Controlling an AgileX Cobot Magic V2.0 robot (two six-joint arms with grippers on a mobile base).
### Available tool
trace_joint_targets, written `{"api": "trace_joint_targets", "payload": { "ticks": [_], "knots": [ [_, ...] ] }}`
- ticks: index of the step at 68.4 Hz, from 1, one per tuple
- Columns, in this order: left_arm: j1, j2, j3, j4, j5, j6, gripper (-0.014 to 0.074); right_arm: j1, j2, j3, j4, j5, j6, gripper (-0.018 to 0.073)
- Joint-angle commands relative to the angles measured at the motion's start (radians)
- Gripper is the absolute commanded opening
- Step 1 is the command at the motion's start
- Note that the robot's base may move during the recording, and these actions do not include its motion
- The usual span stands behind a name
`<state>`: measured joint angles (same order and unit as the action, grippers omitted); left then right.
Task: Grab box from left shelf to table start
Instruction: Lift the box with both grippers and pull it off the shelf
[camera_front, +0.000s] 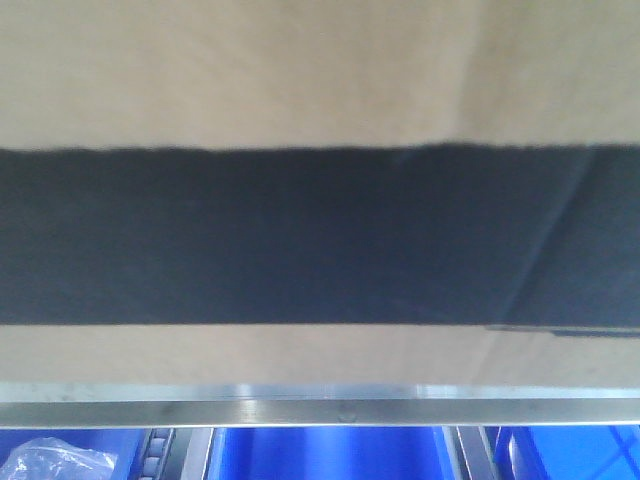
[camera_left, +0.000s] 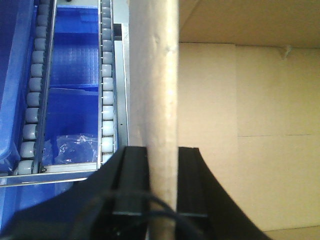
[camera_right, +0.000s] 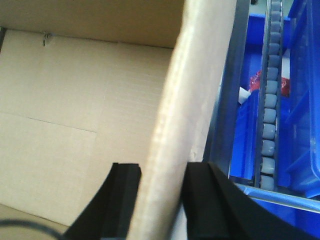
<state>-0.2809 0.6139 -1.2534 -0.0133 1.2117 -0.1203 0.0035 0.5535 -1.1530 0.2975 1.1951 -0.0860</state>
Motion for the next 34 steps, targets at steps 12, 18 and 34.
{"api": "trace_joint_targets", "payload": {
  "ticks": [12, 18, 34],
  "knots": [
    [-0.006, -0.02, -0.038, -0.079, -0.15, -0.001, -0.0092, -0.004, 0.002, -0.028, 0.036, -0.11, -0.027, 0.0063],
    [-0.006, -0.02, -0.038, -0.079, -0.15, -0.001, -0.0092, -0.004, 0.002, -0.028, 0.036, -0.112, -0.027, 0.0063],
    [-0.006, -0.02, -0.038, -0.079, -0.15, -0.001, -0.0092, -0.004, 0.002, -0.028, 0.036, -0.112, -0.027, 0.0063]
  ]
}}
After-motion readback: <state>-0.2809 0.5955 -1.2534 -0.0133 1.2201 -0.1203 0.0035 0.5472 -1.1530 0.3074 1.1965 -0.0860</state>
